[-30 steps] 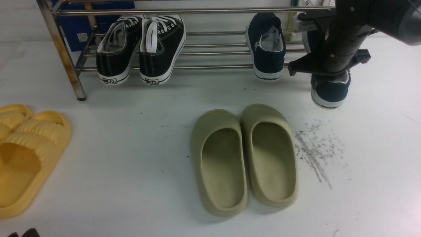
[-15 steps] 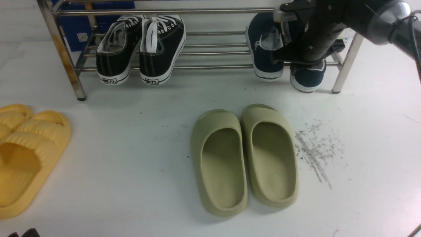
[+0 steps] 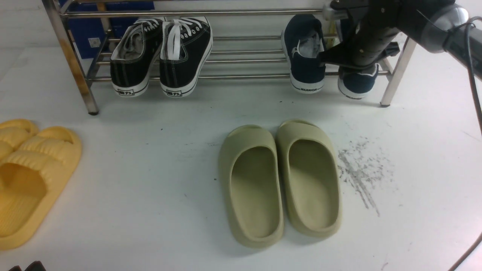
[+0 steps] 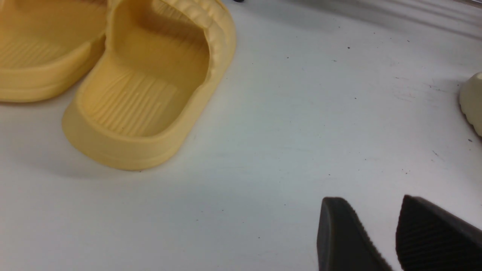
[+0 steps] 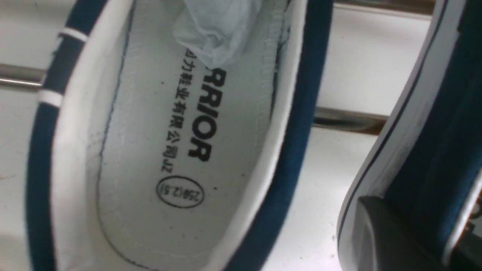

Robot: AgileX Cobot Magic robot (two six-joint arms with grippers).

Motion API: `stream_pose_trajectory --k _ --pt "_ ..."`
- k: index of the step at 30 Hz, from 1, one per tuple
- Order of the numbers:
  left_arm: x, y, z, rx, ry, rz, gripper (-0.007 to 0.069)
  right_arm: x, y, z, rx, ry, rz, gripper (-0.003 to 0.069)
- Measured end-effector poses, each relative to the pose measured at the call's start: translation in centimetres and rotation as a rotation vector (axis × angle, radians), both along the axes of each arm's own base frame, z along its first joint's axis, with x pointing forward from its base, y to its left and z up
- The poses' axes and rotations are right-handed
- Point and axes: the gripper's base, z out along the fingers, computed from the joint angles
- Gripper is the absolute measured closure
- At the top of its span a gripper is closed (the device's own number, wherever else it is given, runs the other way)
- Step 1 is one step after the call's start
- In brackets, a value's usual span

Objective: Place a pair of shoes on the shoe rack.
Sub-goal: Use the right arm to put a shoe into the shoe rack

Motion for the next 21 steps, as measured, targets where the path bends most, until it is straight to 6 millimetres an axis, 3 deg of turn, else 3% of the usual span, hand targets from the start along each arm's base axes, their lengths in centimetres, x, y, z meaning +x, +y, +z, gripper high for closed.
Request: stream_pose_trajectory --k 7,10,13,14,18,21 --pt "0.0 0.0 0.0 0.000 0.000 0.000 0.0387 0.0 0.6 0.1 0.029 -0.015 0.069 0.0589" --pt "0.0 0.0 0.0 0.000 0.000 0.000 0.0387 0.3 0.5 0.4 0.034 -0.048 0.069 0.0527" --pt "0.0 0.0 0.0 0.000 0.000 0.000 0.0387 0.5 0.0 0.7 0.033 -0.063 0.061 0.0449" --pt "0.0 0.0 0.0 0.000 0.000 0.000 0.0387 0.6 -0.3 0.8 0.033 -0.068 0.055 0.0379" --pt "0.0 0.0 0.0 0.000 0.000 0.000 0.0387 0.3 -0.6 1.6 0.026 -0.061 0.052 0.0219" --pt "0.0 0.0 0.0 0.000 0.000 0.000 0.0387 -0.3 -0.6 2.3 0.016 -0.030 0.060 0.0148"
